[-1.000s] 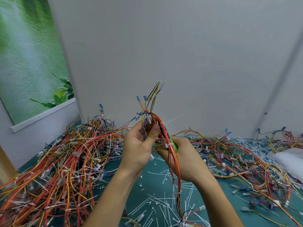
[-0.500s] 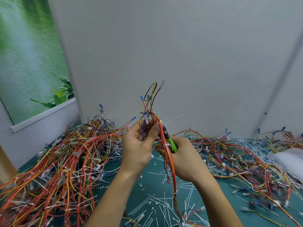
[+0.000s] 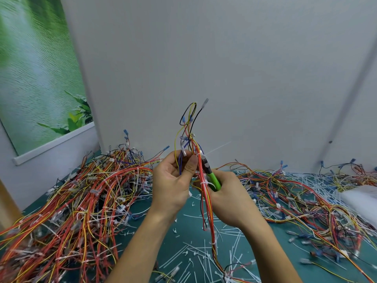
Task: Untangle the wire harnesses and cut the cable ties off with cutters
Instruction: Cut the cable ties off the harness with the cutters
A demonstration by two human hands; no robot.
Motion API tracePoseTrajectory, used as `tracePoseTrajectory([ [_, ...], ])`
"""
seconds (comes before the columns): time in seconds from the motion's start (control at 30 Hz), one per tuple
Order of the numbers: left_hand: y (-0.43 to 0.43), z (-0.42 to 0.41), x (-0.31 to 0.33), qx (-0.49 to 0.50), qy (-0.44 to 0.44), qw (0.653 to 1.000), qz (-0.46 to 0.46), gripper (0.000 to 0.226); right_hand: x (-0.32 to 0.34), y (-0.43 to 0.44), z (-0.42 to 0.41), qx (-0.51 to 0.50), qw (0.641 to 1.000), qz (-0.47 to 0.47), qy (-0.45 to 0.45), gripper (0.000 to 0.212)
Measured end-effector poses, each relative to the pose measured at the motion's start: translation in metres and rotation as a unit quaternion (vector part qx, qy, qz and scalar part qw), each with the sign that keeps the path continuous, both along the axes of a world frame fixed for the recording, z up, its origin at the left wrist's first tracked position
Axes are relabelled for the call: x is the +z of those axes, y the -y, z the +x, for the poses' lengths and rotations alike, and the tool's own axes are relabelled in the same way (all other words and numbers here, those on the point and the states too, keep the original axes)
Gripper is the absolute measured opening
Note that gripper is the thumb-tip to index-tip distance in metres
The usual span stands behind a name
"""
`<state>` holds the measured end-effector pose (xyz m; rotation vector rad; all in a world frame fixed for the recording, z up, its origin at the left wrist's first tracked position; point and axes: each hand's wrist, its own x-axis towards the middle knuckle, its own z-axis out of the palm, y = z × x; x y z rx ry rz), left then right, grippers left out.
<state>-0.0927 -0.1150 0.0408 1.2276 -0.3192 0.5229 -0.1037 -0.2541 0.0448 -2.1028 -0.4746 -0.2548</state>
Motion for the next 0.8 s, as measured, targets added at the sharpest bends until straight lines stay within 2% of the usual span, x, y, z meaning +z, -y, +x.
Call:
tracePoseTrajectory([
  [0.17, -0.0001, -0.0012, 0.0011, -0.006, 0.014, 1.000, 0.000, 0.006, -0.0004, -0.0025, -0.0011, 0.005, 1.000, 0.006, 0.006, 0.024],
  [0.33, 0.0005, -0.0018, 0.0021, -0.014, 0.022, 1.000, 0.007, 0.013, -0.0007, -0.0019, -0.0014, -0.028, 0.999, -0.009, 0.026, 0.025],
  [0.47, -0.0003, 0.0001, 0.0001, -0.017, 0.024, 0.999, 0.014, 0.006, -0.0005, -0.0028, -0.0020, -0.044, 0.998, -0.020, 0.047, 0.025],
  [0.8, 0.0010, 0.0001, -0.0020, -0.015, 0.026, 0.999, 0.020, 0.002, -0.0004, -0.0035, -0.0038, -0.028, 0.998, -0.023, 0.042, 0.025],
])
